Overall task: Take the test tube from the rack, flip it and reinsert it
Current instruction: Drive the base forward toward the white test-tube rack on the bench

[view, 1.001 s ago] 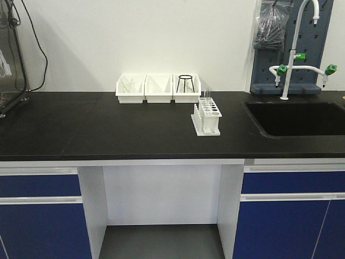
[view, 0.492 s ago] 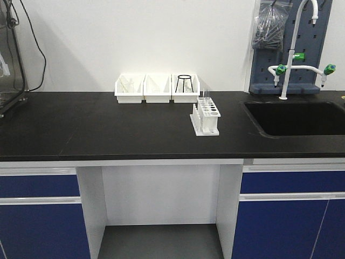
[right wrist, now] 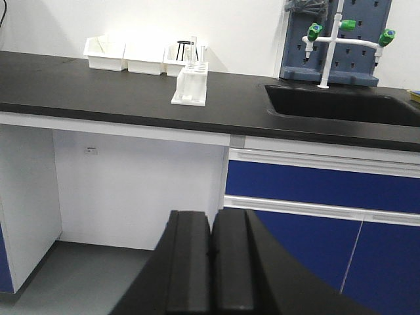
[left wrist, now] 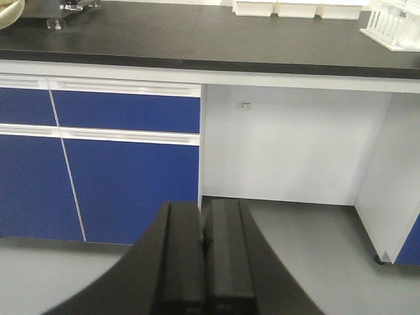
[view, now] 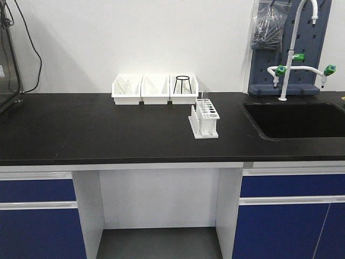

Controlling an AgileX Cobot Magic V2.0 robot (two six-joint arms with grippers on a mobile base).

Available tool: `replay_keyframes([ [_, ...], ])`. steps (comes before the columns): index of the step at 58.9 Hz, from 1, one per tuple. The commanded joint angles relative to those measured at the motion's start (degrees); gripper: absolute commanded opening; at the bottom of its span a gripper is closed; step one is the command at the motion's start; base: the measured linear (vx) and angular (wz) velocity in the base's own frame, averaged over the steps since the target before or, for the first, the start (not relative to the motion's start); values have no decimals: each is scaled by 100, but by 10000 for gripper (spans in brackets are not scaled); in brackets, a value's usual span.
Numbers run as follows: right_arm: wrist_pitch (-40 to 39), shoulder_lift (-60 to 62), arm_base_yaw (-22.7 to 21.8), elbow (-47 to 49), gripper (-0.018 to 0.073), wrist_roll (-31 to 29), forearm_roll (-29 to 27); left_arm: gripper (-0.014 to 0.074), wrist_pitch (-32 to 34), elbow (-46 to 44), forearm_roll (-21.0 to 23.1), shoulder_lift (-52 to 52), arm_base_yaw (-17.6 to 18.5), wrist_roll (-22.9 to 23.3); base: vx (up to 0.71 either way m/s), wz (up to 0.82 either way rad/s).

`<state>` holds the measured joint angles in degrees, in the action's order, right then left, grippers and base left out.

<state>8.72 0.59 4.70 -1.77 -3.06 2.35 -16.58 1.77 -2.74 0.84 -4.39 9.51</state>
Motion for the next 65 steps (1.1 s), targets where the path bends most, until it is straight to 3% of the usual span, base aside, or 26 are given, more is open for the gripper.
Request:
replay_keyframes([
  [1, -502, 56, -15, -3, -8, -13, 23, -6, 495, 5, 21, 72, 40, 1, 11, 3],
  [65, -499, 56, -15, -3, -8, -13, 23, -6, 495, 5, 21, 72, 40, 1, 18, -1],
])
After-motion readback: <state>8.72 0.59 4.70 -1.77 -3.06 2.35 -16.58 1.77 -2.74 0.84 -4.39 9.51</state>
